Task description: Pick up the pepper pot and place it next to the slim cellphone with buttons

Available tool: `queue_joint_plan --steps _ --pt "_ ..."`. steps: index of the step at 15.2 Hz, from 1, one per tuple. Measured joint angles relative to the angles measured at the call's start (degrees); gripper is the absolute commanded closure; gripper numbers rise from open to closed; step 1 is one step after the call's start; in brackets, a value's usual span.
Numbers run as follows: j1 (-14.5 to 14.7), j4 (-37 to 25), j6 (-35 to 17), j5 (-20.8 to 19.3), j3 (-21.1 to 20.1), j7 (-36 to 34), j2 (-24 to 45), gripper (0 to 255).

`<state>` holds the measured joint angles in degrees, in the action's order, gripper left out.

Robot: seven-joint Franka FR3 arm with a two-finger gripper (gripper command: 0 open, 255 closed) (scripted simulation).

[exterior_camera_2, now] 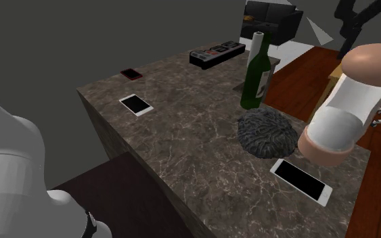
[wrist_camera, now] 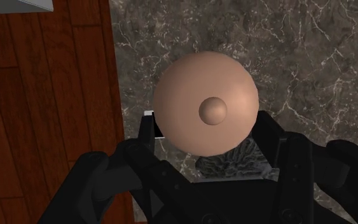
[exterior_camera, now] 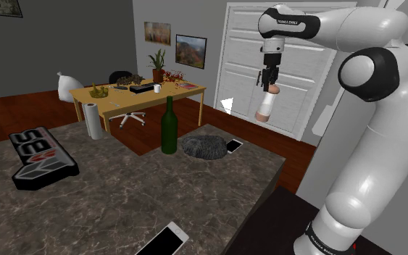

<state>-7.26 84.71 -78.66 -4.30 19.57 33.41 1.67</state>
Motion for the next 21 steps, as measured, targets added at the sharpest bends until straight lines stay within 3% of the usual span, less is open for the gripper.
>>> queue_joint_plan --steps 3,13,21 --pt "0.3 -1.3 1.5 0.0 -0.2 -0.4 -0.2 255" --pt "6.2 14.1 1.3 -1.1 -8.0 -14.4 -14.8 255" --pt "10.1 21.1 2.0 1.9 -15.6 -26.2 -21.8 255"
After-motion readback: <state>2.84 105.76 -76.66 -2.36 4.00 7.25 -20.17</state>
